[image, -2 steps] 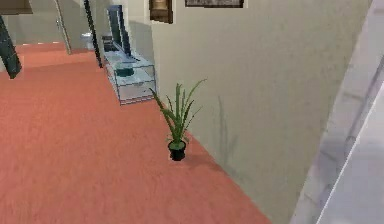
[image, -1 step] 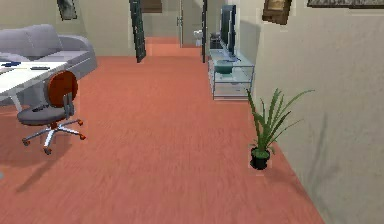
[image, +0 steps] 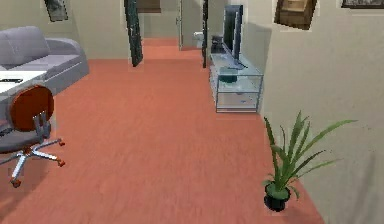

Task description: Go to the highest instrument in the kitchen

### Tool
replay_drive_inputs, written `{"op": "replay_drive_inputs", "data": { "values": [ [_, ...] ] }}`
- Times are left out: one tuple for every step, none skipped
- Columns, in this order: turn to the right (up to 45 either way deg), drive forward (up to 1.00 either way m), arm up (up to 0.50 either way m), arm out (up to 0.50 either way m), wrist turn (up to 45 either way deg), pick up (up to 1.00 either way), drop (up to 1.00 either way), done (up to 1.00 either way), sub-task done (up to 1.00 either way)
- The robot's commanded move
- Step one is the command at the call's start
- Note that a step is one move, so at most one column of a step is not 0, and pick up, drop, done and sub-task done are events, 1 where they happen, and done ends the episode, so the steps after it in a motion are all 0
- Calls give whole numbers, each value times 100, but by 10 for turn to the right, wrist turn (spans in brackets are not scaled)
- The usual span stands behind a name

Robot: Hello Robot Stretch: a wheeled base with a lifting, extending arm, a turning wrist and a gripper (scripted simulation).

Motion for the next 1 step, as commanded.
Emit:
{"op": "replay_drive_inputs", "data": {
  "values": [
    [-90,0,0,0,0,0,0,0,0]
  ]
}}
